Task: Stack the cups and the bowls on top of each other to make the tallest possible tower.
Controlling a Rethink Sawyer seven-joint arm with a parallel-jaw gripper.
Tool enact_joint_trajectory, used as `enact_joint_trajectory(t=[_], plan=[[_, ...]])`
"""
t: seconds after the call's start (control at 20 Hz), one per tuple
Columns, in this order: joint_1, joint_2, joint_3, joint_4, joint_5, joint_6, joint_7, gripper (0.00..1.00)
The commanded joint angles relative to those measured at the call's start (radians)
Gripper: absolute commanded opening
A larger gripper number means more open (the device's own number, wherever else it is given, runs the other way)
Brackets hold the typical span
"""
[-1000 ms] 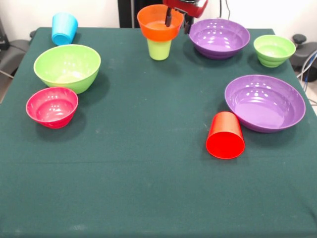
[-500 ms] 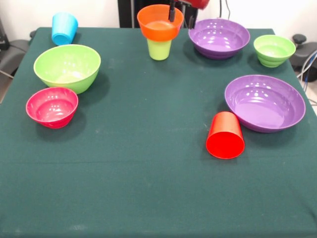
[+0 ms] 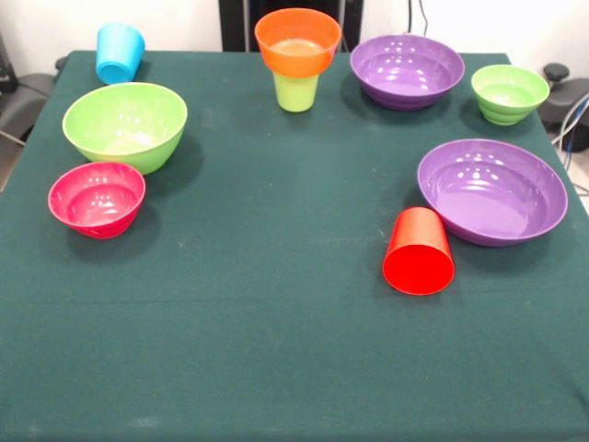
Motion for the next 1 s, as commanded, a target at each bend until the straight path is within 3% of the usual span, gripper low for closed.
enact_joint_trajectory(t=[0.05,0.4,0.65,1.0], plan=[[-0.042,-0.106,0.107,0.041,-0.002,0.165,-0.111,1.00],[-0.168,-0.001,0.154,-0.051,-0.070,0.198,-0.199,1.00],[-0.261,0.021,0.209,-0.111,-0.096,0.263,-0.266,1.00],[-0.337,0.047,0.272,-0.172,-0.157,0.304,-0.289,1.00]])
